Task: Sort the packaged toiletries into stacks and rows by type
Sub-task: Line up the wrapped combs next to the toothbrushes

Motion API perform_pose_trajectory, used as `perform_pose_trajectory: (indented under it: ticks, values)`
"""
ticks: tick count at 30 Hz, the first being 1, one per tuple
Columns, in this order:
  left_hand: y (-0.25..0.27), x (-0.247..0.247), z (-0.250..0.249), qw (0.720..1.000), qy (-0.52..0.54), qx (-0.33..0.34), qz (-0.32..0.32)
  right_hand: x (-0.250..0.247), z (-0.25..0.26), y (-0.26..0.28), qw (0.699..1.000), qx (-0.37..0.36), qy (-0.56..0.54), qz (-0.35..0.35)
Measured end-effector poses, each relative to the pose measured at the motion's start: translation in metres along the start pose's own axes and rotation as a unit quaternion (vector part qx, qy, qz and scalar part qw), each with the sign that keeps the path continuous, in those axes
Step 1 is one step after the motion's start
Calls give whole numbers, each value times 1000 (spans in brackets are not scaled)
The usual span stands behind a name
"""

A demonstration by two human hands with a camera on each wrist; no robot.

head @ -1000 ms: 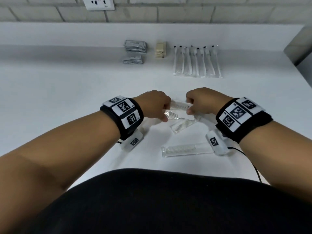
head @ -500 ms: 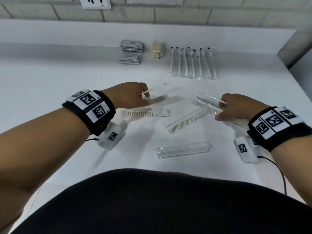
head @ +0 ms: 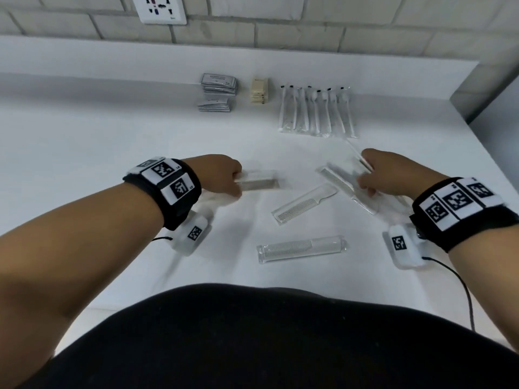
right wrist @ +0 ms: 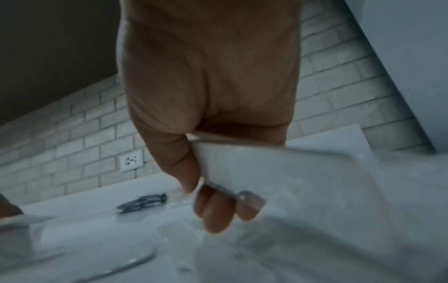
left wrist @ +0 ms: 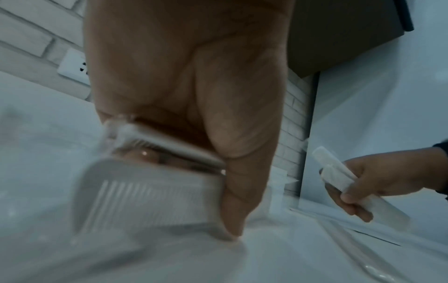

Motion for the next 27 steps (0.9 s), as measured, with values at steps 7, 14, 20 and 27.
perform_pose_trajectory:
  ticks: [7, 14, 20, 27]
  values:
    - [40, -9, -4, 990, 137, 27, -18, 30, 68, 10, 971, -180, 126, 98]
    - [73, -17, -54, 980, 162, 112, -7, 63, 100, -2, 939, -143, 267, 161]
    - [61, 2, -105, 988, 2, 152, 1, 43, 84, -4, 978, -142, 124, 93]
    - [48, 29, -141, 990, -30, 133, 29, 9, 20, 4, 997, -10, 73, -34]
Point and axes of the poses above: each hand's wrist, its own y-axis away from the middle knuckle, its own x-axis out of the palm, z = x × y, the point moved 3 cm from there along -y, towards the middle knuckle, and after that the axes turned 9 degrees about -y, right-handed, at the moved point
